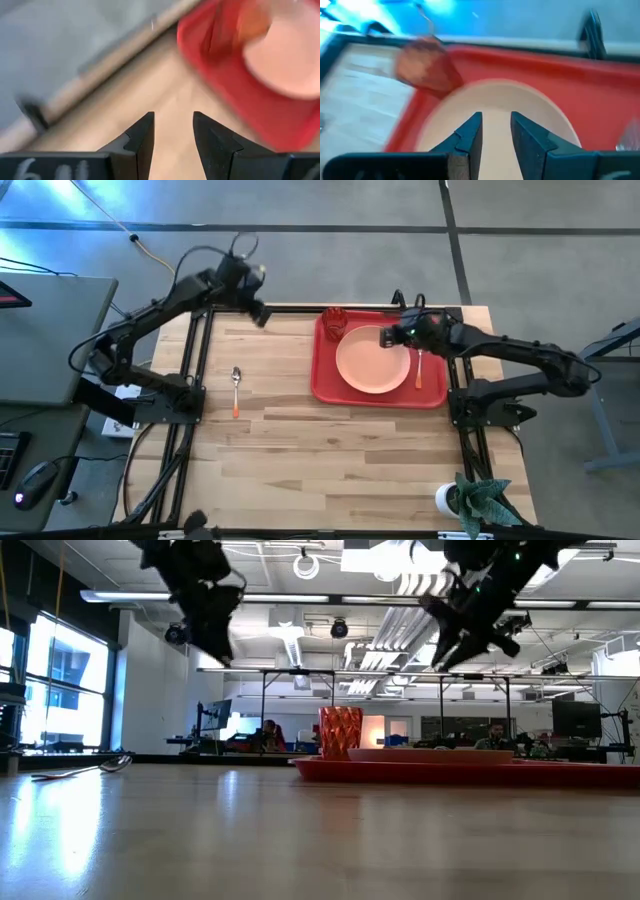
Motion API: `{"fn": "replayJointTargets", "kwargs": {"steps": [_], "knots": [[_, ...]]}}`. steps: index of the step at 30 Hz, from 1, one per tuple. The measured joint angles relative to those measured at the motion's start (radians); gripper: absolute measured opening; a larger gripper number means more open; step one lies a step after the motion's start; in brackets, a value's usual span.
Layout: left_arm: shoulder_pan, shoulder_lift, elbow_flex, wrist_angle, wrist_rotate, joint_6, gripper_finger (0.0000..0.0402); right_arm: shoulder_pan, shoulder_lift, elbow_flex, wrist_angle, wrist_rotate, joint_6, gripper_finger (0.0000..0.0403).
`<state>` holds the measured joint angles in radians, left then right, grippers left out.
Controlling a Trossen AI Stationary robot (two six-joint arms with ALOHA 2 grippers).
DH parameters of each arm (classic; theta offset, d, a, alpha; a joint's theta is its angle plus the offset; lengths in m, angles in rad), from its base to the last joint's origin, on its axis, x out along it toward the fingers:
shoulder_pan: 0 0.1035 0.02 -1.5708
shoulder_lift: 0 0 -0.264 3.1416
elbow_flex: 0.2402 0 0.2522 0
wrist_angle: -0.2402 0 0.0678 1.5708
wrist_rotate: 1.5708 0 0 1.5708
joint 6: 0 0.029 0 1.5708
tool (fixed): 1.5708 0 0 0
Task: Pick and place plate/cup/fork/spoon on tray
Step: Put the spoon on the red tray to the right of the fork
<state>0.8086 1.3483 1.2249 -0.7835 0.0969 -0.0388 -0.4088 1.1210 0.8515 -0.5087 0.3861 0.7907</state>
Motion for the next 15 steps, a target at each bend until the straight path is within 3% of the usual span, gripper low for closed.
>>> {"fn": "replayJointTargets", "kwargs": {"steps": [6, 12, 15], "knots": [[0.046, -0.039, -0.287, 0.015, 0.11, -0.213, 0.0122, 0.0, -0.01, 0.137, -0.007, -0.02, -0.169, 0.0094], [0.063, -0.014, -0.419, -0.029, 0.104, -0.344, 0.0124, 0.002, -0.01, 0.193, -0.047, -0.065, -0.231, 0.0094], [0.053, -0.013, -0.465, -0.02, 0.03, -0.369, 0.0125, 0.016, -0.009, 0.193, -0.102, -0.06, -0.218, 0.0094]]}}
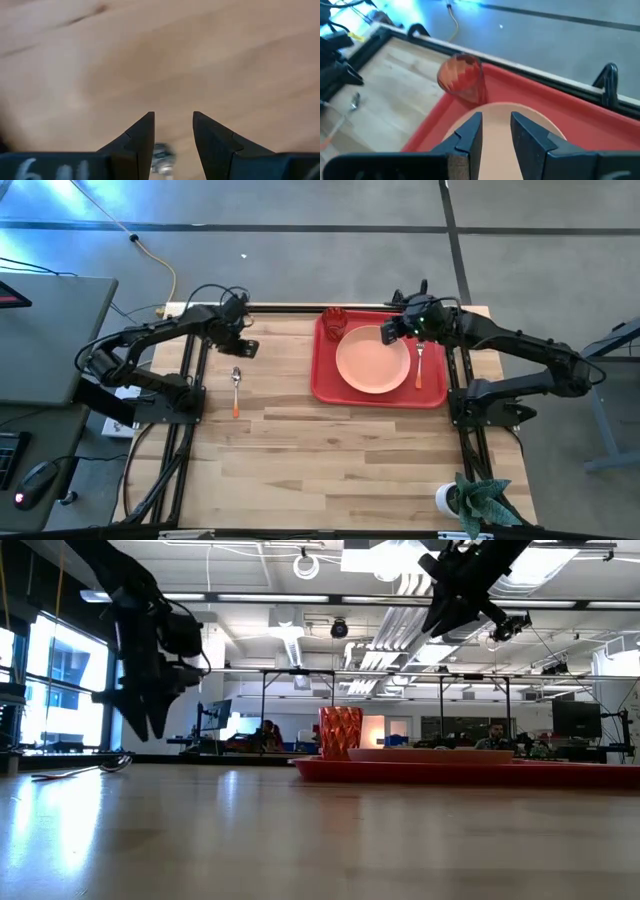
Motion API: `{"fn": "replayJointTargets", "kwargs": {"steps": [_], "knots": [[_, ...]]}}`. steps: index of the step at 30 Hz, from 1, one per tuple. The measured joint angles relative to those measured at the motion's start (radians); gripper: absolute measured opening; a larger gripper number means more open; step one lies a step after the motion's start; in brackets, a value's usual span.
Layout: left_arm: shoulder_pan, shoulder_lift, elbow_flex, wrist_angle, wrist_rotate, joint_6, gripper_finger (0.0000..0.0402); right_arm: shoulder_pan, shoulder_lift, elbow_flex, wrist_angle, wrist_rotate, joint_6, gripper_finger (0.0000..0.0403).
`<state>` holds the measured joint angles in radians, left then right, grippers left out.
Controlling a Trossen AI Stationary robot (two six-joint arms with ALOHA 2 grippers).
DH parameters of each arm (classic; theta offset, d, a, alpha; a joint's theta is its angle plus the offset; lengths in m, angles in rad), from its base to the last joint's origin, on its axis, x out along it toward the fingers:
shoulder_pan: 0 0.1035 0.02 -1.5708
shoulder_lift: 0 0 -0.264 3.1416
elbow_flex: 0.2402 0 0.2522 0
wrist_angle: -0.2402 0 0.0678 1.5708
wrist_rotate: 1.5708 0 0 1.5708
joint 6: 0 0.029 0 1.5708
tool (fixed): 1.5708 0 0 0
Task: Pick and place plate/cup/fork/spoon on tray
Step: Put the spoon on the red tray to the right of the fork
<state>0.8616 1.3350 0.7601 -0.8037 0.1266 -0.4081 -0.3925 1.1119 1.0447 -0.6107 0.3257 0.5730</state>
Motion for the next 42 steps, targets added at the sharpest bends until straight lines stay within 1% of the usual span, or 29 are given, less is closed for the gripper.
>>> {"fn": "replayJointTargets", "kwargs": {"steps": [2, 6, 11, 15, 20, 28, 32, 37, 42], "knots": [[-0.001, 0.0, -0.024, -0.002, -0.045, -0.042, 0.0125, 0.011, 0.0, 0.0, -0.028, 0.004, 0.006, 0.0094], [-0.001, 0.0, -0.062, 0.002, -0.051, -0.079, 0.0125, 0.042, 0.0, 0.0, -0.074, 0.017, 0.036, 0.0094], [-0.001, 0.0, -0.102, 0.002, -0.051, -0.069, 0.0125, 0.08, 0.0, 0.0, -0.081, 0.058, 0.056, 0.0094], [-0.001, 0.0, -0.137, 0.012, -0.05, -0.036, 0.0125, 0.096, 0.0, 0.0, -0.082, 0.067, 0.08, 0.0094], [-0.001, 0.0, -0.146, 0.021, -0.018, 0.028, 0.0124, 0.101, 0.001, 0.0, -0.082, 0.072, 0.09, 0.0094], [0.003, 0.0, -0.146, 0.015, 0.107, 0.106, 0.0114, 0.1, 0.001, 0.0, -0.081, 0.074, 0.092, 0.0094], [0.003, 0.0, -0.146, -0.01, 0.104, 0.147, 0.0111, 0.1, 0.001, 0.0, -0.081, 0.057, 0.093, 0.0094], [0.003, 0.0, -0.146, -0.011, 0.11, 0.152, 0.011, 0.1, 0.0, 0.0, -0.081, 0.055, 0.101, 0.0094], [0.003, 0.0, -0.146, -0.022, 0.131, 0.159, 0.01, 0.1, 0.0, 0.0, -0.081, 0.055, 0.101, 0.0094]]}}
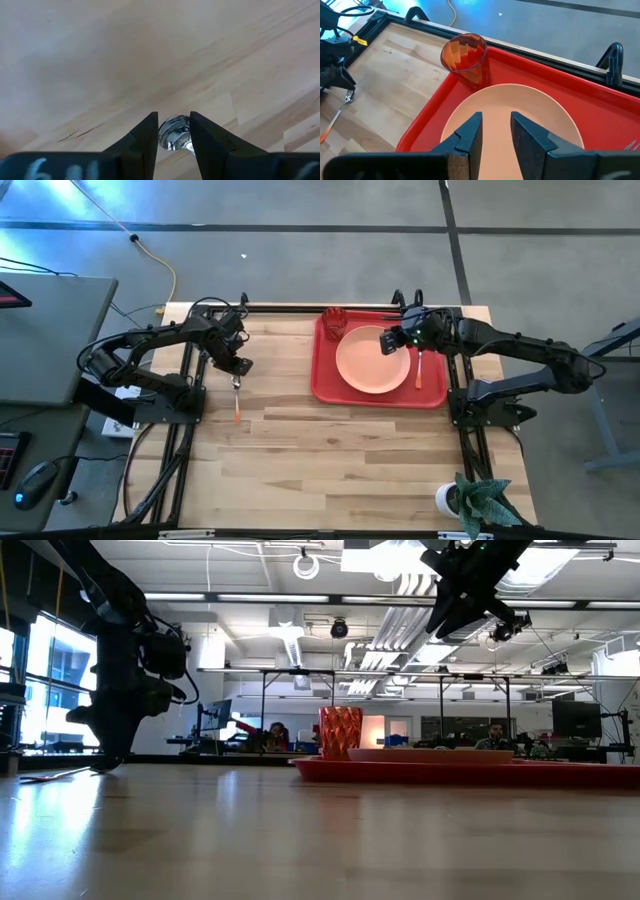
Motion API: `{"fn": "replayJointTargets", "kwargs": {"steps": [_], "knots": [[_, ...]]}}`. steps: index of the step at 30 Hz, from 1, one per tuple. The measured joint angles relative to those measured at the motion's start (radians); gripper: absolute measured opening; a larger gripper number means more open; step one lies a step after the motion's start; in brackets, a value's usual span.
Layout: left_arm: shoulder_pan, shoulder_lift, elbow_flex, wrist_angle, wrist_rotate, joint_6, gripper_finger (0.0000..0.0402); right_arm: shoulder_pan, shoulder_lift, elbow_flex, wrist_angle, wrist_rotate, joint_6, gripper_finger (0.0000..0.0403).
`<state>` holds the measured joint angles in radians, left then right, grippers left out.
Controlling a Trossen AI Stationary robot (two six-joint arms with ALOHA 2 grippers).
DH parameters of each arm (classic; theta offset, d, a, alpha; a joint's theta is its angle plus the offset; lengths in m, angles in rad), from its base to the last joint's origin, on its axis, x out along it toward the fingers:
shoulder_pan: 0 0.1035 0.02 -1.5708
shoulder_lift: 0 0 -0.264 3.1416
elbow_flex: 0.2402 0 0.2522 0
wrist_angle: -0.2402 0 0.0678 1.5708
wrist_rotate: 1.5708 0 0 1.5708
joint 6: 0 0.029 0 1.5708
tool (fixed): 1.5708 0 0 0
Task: Pick and place plate/cup/fork/spoon on tray
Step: Put the spoon on the red tray to the right of the fork
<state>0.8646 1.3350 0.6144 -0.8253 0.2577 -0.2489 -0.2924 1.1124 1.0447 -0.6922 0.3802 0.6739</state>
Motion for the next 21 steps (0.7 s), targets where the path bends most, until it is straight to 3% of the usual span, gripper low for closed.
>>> {"fn": "replayJointTargets", "kwargs": {"steps": [11, 21], "knots": [[-0.005, 0.0, 0.0, -0.028, 0.071, 0.024, 0.007, 0.0, 0.0, 0.0, 0.0, -0.011, 0.0, 0.0094], [-0.043, 0.0, 0.0, -0.002, 0.054, 0.039, 0.007, 0.0, 0.0, 0.0, 0.0, -0.006, 0.0, 0.0094]]}}
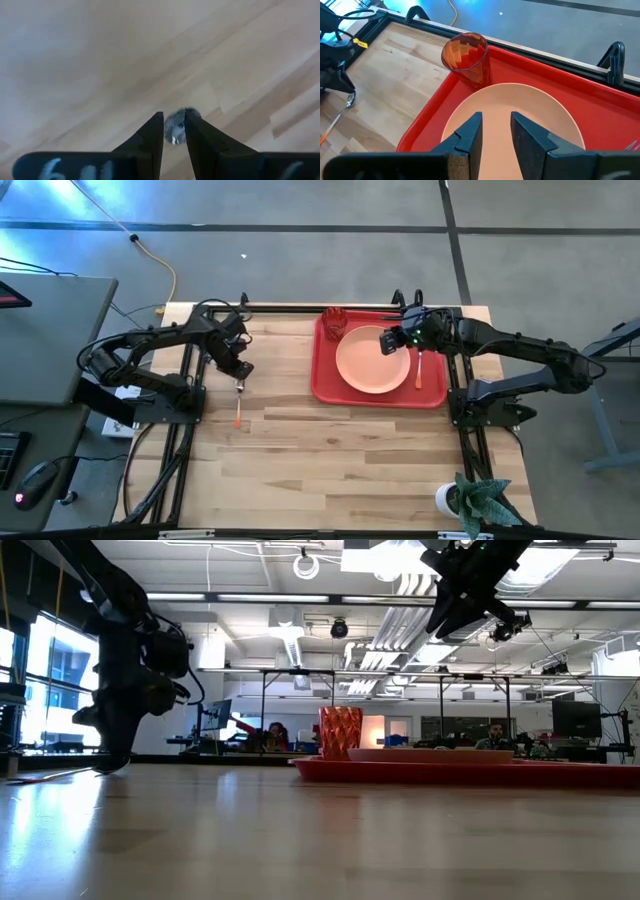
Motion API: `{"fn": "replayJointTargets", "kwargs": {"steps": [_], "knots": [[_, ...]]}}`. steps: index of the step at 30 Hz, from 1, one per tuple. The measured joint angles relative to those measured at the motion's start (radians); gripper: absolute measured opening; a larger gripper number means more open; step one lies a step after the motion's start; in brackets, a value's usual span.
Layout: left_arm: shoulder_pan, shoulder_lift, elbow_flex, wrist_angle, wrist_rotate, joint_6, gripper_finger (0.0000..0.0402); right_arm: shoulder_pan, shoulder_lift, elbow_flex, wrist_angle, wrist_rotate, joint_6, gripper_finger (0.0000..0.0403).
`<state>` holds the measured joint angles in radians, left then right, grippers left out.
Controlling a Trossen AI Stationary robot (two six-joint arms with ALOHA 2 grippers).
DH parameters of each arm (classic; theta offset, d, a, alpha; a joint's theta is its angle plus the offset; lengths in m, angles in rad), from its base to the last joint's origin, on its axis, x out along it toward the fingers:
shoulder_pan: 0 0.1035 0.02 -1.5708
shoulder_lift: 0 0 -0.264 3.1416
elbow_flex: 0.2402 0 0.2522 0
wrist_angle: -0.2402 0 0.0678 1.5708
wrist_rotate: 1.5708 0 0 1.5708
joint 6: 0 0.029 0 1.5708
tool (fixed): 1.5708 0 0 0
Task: Pick and place plate/cup/fork/spoon on tray
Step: Put the spoon on the red tray to the right of the fork
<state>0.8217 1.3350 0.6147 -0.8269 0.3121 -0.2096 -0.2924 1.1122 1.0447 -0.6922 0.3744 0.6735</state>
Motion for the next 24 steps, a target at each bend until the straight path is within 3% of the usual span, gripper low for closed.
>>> {"fn": "replayJointTargets", "kwargs": {"steps": [4, 13, 24], "knots": [[-0.027, 0.0, 0.0, 0.034, -0.077, 0.002, 0.0083, 0.0, 0.0, 0.0, -0.008, 0.0, 0.0, 0.0094], [-0.051, 0.001, 0.0, 0.034, -0.055, 0.004, 0.0121, 0.001, 0.0, 0.0, -0.04, 0.0, 0.002, 0.0094], [-0.05, 0.126, 0.006, 0.007, -0.067, 0.002, 0.0104, 0.004, 0.0, 0.0, -0.054, -0.008, 0.009, 0.0094]]}}
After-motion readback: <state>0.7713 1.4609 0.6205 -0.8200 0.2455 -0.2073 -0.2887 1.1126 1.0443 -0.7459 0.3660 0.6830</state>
